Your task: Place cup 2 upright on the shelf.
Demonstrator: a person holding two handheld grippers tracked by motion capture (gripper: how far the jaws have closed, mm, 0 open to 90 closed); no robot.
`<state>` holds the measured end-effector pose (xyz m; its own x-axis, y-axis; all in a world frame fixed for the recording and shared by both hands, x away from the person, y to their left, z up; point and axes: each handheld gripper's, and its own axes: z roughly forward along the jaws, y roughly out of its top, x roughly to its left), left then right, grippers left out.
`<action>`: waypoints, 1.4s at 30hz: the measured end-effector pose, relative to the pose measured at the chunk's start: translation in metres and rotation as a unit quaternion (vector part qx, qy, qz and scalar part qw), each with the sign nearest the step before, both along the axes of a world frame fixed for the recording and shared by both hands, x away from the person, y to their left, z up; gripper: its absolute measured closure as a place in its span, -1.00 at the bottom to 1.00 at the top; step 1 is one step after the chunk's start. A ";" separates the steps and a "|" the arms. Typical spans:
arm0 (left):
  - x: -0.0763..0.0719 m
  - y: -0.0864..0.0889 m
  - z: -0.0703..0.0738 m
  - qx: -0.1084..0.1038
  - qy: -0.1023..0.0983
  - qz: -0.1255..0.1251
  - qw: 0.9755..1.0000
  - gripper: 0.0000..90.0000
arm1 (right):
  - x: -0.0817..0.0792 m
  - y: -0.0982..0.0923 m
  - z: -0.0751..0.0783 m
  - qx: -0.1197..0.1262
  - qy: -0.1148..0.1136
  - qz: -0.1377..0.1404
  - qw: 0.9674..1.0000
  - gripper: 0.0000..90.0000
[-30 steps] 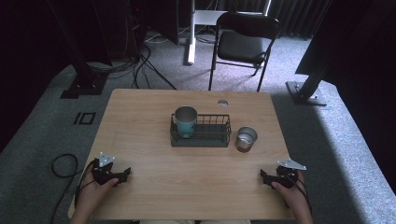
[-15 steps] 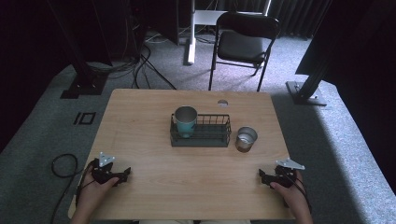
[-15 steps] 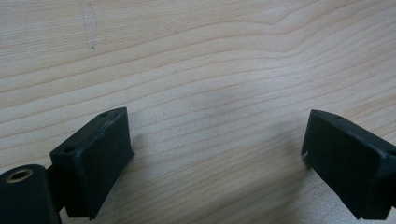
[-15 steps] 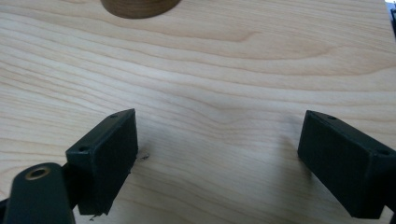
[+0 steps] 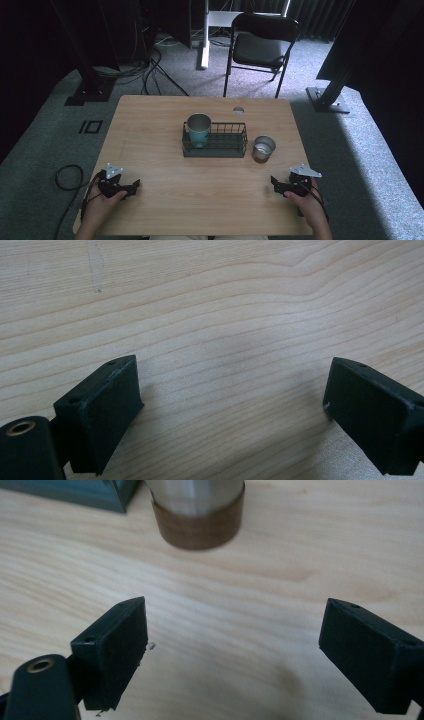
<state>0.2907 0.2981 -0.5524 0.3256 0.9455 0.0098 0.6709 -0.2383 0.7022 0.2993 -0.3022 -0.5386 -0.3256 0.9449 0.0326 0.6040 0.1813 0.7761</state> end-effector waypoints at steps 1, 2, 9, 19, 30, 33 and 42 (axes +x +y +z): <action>0.000 0.000 0.000 0.000 0.000 0.000 1.000 -0.80 | 0.001 0.001 0.001 0.002 -0.003 0.001 1.000 -0.74; 0.000 0.000 0.000 0.000 0.000 0.000 1.000 -0.80 | 0.001 0.002 0.003 0.002 -0.008 0.003 1.000 -0.74; 0.000 0.000 0.000 0.000 0.000 0.000 1.000 -0.80 | 0.008 0.007 0.010 0.019 -0.040 0.016 0.999 -0.74; 0.000 0.000 0.000 0.000 0.000 0.000 1.000 -0.80 | 0.023 0.010 0.014 0.024 -0.071 0.015 0.997 -0.74; 0.000 0.000 0.000 0.000 0.000 0.000 1.000 -0.80 | 0.037 0.015 0.017 0.039 -0.092 0.030 0.995 -0.74; 0.000 0.000 0.000 0.000 0.000 0.000 1.000 -0.80 | 0.040 0.016 0.018 0.050 -0.104 0.033 0.993 -0.74; 0.000 0.000 0.000 0.000 0.000 0.000 1.000 -0.80 | 0.052 0.022 0.019 0.039 -0.111 0.043 0.992 -0.74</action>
